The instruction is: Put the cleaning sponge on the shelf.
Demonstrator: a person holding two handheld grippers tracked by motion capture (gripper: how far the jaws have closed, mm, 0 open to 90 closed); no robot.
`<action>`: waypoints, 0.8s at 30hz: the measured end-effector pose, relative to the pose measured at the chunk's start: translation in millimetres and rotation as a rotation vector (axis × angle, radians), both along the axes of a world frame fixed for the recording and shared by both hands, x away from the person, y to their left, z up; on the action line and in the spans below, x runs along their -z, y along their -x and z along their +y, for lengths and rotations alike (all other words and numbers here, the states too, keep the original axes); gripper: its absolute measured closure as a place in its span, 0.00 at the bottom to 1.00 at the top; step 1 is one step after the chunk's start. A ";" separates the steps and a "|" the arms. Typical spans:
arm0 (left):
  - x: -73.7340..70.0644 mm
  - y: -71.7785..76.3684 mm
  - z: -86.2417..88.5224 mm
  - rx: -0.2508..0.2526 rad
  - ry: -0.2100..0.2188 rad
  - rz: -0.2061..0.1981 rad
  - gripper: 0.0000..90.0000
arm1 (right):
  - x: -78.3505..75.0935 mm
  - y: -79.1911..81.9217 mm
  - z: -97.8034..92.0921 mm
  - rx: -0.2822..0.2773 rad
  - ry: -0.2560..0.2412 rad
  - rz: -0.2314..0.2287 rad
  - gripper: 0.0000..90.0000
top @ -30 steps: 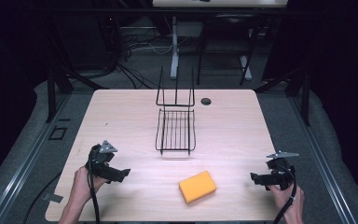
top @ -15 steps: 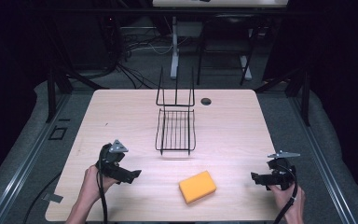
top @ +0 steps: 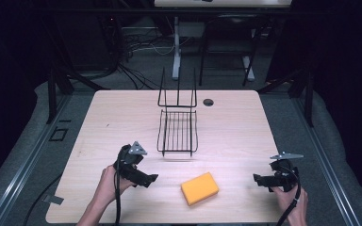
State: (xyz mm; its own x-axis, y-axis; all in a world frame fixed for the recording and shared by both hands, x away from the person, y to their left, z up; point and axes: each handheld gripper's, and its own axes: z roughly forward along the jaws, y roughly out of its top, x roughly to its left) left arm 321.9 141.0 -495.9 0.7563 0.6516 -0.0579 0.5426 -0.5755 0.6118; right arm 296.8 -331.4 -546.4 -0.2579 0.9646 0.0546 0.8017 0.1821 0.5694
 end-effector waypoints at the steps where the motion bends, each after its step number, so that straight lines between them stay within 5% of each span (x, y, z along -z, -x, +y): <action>1: -1.8 0.4 -7.6 0.023 0.000 0.000 0.00 | 0.1 0.0 0.1 0.000 0.001 0.001 0.01; 11: 0.5 4.2 -41.8 0.092 0.005 0.004 0.00 | 0.2 0.1 1.3 -0.013 0.000 0.003 0.01; 24: 8.7 11.7 -85.9 0.199 -0.041 0.033 0.00 | -0.2 0.6 2.2 -0.015 -0.001 0.001 0.01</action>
